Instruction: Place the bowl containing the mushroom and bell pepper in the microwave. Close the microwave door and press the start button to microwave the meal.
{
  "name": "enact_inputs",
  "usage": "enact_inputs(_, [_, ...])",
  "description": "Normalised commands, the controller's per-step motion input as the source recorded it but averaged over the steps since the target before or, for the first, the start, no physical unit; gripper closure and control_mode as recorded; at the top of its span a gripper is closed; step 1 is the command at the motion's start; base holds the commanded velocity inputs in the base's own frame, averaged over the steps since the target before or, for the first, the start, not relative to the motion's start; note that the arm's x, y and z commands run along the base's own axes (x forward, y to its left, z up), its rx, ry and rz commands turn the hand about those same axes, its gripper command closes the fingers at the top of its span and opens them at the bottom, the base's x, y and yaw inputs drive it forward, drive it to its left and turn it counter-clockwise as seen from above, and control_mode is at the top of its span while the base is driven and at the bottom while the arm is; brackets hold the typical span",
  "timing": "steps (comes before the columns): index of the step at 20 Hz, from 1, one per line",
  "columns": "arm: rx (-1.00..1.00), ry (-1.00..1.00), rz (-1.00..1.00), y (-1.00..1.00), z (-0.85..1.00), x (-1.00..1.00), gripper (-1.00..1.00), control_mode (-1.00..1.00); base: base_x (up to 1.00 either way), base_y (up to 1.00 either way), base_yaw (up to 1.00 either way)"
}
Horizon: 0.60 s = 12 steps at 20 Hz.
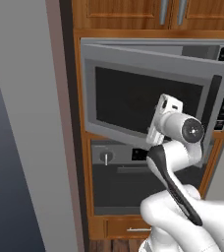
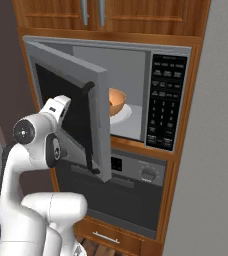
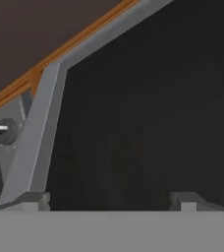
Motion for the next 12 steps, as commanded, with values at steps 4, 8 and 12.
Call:
enact_inputs(4, [0.0,-0.02,0.01,0.05,0.03,1.0,-1.0,-1.0,0.0,0.0,0.0])
enact_inputs(8, [0.0,0.01,-0.02,0.16,0.35,0.97,-1.0,-1.0,0.0,0.0,0.0])
enact_inputs(12, [0.0,0.09,-0.08,0.08,0.54,0.88,-1.0,-1.0,0.0,0.0,0.0])
